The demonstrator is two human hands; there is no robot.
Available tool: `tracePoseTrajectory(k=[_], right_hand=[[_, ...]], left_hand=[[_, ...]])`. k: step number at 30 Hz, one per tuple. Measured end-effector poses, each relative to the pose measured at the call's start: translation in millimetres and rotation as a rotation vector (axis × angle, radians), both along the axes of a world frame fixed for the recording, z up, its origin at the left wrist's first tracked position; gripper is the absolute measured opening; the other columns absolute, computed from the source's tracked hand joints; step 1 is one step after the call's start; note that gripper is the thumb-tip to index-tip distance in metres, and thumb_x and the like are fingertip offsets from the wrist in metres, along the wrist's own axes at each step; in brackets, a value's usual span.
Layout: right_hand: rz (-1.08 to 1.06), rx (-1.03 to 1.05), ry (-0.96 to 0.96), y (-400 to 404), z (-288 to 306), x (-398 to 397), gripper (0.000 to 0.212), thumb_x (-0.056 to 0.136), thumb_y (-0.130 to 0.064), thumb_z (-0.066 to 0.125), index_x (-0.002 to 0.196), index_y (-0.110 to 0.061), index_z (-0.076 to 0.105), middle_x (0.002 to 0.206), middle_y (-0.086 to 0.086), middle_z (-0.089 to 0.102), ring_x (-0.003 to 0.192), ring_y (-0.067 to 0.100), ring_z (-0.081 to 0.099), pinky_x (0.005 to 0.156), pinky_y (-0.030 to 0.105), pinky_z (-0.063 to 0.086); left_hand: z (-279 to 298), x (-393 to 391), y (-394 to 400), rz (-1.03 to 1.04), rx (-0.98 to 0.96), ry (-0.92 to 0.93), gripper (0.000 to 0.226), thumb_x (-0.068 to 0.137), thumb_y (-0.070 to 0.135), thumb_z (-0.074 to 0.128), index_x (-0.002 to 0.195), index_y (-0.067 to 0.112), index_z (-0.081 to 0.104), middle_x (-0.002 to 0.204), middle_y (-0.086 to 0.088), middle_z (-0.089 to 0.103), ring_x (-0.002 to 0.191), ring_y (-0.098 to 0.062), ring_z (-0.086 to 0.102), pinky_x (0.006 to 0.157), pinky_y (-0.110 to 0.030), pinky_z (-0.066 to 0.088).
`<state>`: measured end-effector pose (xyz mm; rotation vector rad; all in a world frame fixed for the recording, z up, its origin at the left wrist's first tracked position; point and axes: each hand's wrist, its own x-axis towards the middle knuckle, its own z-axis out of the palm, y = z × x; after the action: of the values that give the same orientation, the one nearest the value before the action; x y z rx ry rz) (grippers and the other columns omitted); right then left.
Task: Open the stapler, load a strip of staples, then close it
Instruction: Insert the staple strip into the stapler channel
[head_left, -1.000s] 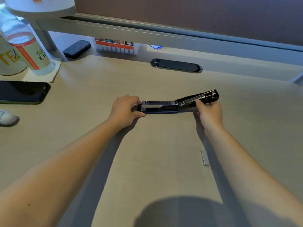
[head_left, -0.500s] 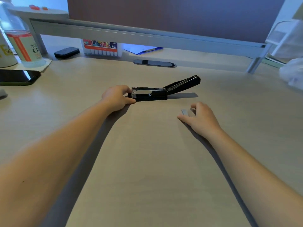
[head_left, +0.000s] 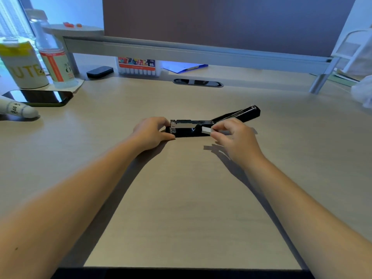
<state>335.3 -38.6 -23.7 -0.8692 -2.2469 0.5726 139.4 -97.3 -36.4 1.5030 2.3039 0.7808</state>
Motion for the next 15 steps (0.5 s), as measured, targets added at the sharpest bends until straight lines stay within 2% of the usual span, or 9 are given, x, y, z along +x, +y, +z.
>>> tracePoseTrajectory(k=[3,6,9,12,15], right_hand=[[0.037,0.065,-0.025,-6,6,-14,0.02,0.086,-0.017,0.053,0.096,-0.002,0.061,0.09,0.005,0.055,0.085,0.014,0.045,0.072,0.023,0.032],[0.049,0.108,-0.063,-6,6,-29,0.021,0.086,-0.018,0.052,0.098,-0.003,0.061,0.099,0.013,0.061,0.088,0.018,0.047,0.068,0.02,0.026],[0.067,0.086,-0.099,-8,3,-37,0.022,0.087,-0.019,0.05,0.101,-0.005,0.06,0.107,0.014,0.063,0.097,0.024,0.053,0.075,0.025,0.034],[0.089,0.06,-0.145,-11,1,-40,0.023,0.087,-0.021,0.051,0.102,-0.006,0.06,0.107,0.013,0.065,0.097,0.026,0.056,0.082,0.033,0.044],[0.094,0.037,-0.15,-11,2,-40,0.022,0.087,-0.02,0.052,0.102,-0.006,0.061,0.104,0.014,0.067,0.094,0.027,0.057,0.082,0.036,0.045]], left_hand=[[2,6,-15,-0.022,-0.011,-0.003,0.036,0.078,0.028,0.063,0.11,0.014,0.056,0.121,-0.011,0.059,0.111,-0.029,0.05,0.087,-0.036,0.04],[4,10,-27,-0.051,-0.014,0.003,0.036,0.077,0.026,0.063,0.11,0.014,0.056,0.119,-0.01,0.06,0.111,-0.027,0.05,0.087,-0.035,0.039],[2,10,-33,-0.086,-0.003,-0.004,0.036,0.077,0.025,0.063,0.111,0.015,0.056,0.12,-0.008,0.061,0.111,-0.026,0.051,0.091,-0.036,0.039],[-1,7,-34,-0.1,0.019,-0.02,0.036,0.076,0.026,0.064,0.111,0.016,0.057,0.118,-0.006,0.062,0.111,-0.025,0.052,0.095,-0.039,0.041],[-2,5,-33,-0.11,0.018,-0.007,0.037,0.076,0.027,0.064,0.111,0.017,0.058,0.119,-0.005,0.062,0.111,-0.024,0.052,0.097,-0.044,0.041]])
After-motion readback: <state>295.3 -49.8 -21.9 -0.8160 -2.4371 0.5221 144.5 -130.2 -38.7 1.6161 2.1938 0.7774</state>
